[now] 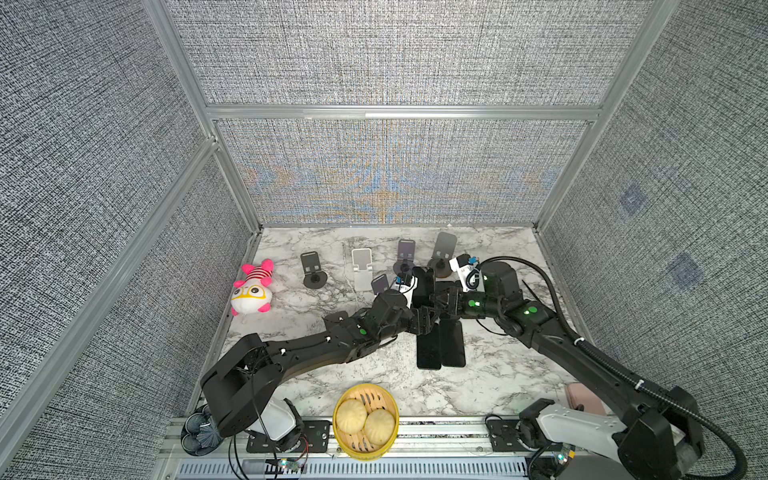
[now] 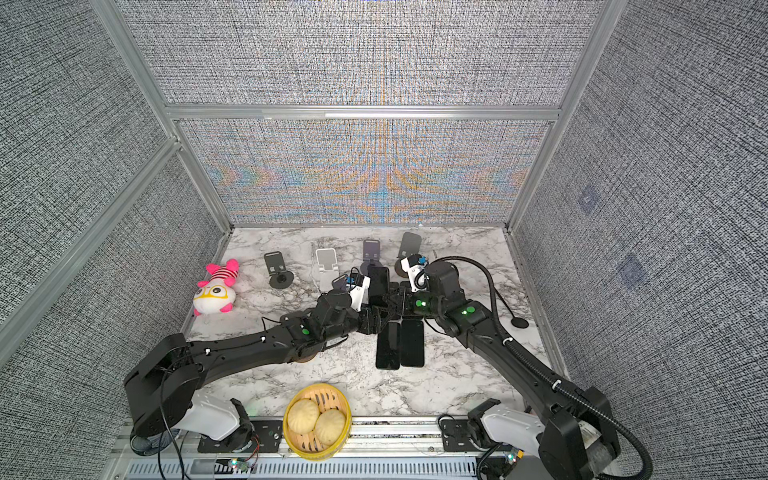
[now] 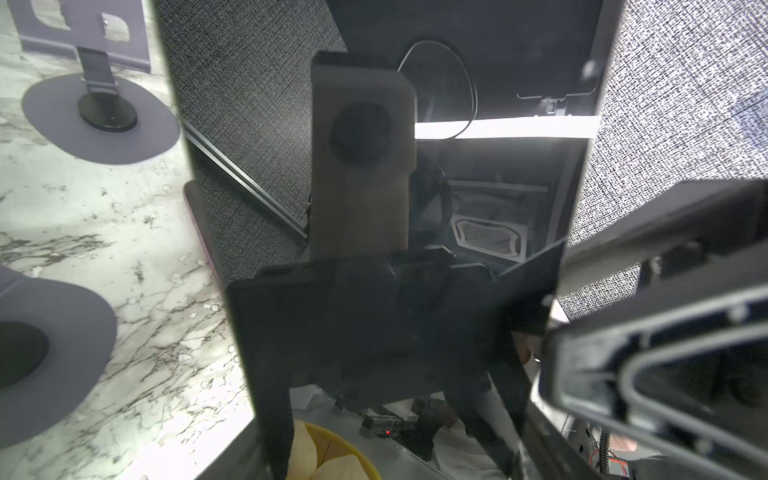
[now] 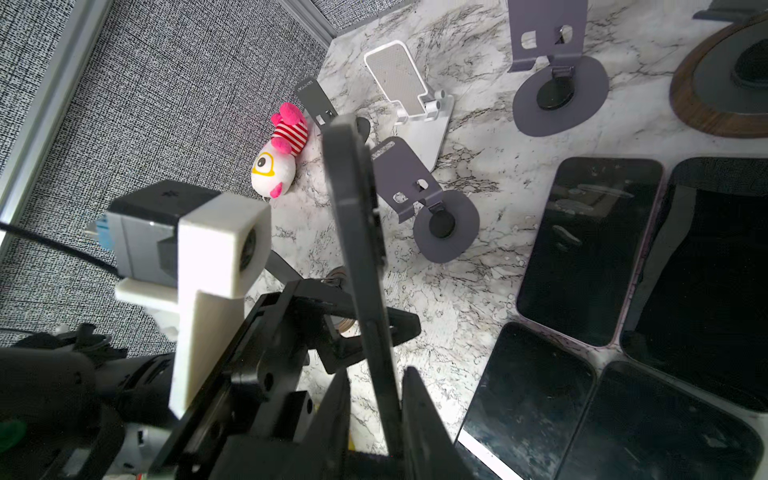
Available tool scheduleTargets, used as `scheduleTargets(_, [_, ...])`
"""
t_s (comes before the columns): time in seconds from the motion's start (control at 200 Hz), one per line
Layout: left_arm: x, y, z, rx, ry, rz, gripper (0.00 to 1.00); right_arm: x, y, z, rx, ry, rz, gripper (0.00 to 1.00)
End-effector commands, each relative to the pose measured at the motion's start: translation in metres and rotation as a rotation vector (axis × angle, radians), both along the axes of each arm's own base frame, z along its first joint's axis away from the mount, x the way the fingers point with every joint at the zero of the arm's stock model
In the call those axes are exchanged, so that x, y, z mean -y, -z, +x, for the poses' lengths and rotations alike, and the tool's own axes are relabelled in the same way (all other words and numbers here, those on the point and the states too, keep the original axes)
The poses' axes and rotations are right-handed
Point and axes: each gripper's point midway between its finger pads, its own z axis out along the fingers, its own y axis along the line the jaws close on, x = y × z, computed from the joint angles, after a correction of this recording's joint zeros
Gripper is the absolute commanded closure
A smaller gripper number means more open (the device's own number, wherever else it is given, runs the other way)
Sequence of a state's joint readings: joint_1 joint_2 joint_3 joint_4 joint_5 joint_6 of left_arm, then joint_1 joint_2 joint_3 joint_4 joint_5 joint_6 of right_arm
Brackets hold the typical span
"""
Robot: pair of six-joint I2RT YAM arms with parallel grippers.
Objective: Remove the phone from the phone stand
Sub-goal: 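Close the right gripper on the black phone held by the left gripper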
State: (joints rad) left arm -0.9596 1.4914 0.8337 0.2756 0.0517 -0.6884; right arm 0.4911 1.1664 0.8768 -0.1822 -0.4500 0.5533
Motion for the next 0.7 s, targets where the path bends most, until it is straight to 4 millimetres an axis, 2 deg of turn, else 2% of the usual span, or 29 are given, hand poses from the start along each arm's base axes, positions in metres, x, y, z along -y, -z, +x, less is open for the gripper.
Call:
scheduleTargets(0.0, [0.0092,-0.0188,0.0027,0.036,0.007,-0.068,0.42,-0.0022,-0.0082,0.0042,0.029,-0.001,0.019,0.78])
scheduleTargets(0.13, [0.0119,-0.0208,0.0010,0.035,0.015,-0.079,0.42,-0.0022,-0.0059,0.0058,0.029,-0.001,0.014,0.80])
scheduleTargets(0.26, [0.0131,-0.0199,-0.0012,0.029,0.020,-0.082,0.42,-0.0020,-0.0045,0.0072,0.032,0.005,0.014,0.89])
scheduleTargets(0.355, [0.0121,-0.0197,-0.0013,0.030,0.014,-0.082,0.42,-0.0010,-0.0045,0.0074,0.034,0.006,0.013,0.91])
scheduleTargets(0.49, [0.0112,-0.0180,-0.0008,0.028,0.007,-0.080,0.36,-0.0002,-0.0030,0.0066,0.032,0.005,0.008,0.95])
scheduleTargets(0.575, [0.0110,-0.0193,-0.0004,0.030,0.005,-0.084,0.27,0.0008,-0.0029,0.0068,0.034,0.005,0.005,0.95])
scheduleTargets(0.67, [0.0102,-0.0185,-0.0011,0.033,0.007,-0.078,0.03,0.0027,-0.0015,0.0073,0.034,0.008,0.000,0.96])
scheduleTargets(0.695, [0.0100,-0.0179,-0.0015,0.033,0.006,-0.073,0.01,0.0032,-0.0020,0.0074,0.037,0.008,-0.001,0.97])
